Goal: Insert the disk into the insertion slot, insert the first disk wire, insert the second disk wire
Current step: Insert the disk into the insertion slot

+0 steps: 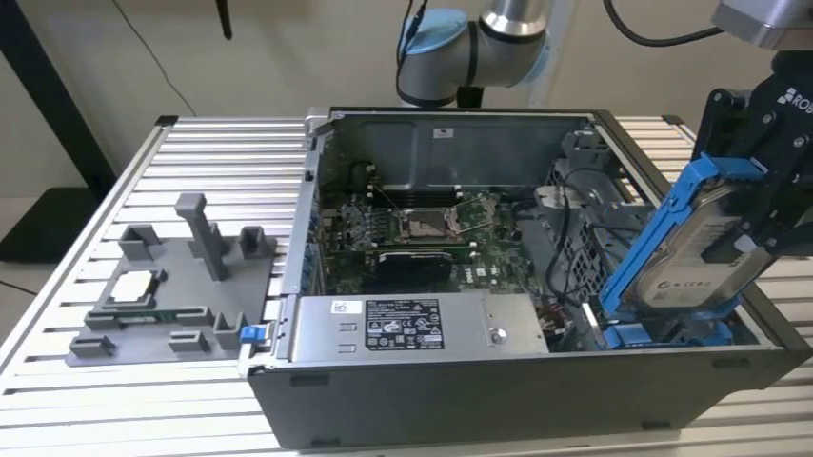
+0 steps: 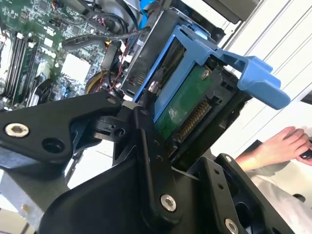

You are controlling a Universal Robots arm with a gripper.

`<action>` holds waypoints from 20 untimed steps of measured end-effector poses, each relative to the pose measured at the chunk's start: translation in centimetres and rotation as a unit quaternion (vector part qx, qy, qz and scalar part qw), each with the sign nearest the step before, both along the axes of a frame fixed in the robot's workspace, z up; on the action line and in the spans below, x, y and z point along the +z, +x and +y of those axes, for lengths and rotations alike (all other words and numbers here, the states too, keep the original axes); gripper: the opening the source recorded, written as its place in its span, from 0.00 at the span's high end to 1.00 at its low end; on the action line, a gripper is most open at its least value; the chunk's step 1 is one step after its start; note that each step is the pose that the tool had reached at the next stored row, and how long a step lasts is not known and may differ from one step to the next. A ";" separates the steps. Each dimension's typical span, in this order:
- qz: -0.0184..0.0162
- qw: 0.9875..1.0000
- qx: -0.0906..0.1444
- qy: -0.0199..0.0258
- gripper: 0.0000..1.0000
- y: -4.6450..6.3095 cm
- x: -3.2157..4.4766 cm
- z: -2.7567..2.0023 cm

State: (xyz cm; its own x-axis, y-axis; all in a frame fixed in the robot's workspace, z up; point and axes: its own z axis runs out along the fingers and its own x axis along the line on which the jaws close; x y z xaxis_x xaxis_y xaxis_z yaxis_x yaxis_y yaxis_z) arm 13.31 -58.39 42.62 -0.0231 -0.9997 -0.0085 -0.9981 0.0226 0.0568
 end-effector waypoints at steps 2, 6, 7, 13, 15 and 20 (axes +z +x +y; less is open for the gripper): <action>0.000 1.000 -0.001 0.004 1.00 0.0 -0.21 0.01; 0.000 1.000 -0.002 0.011 1.00 0.0 -0.58 0.12; 0.000 1.000 -0.002 0.012 1.00 0.1 -0.69 0.18; 0.000 1.000 -0.002 0.014 1.00 0.5 -1.39 0.42; 0.000 1.000 -0.002 0.014 1.00 0.6 -1.58 0.44; 0.000 1.000 -0.003 0.014 1.00 0.7 -2.02 0.50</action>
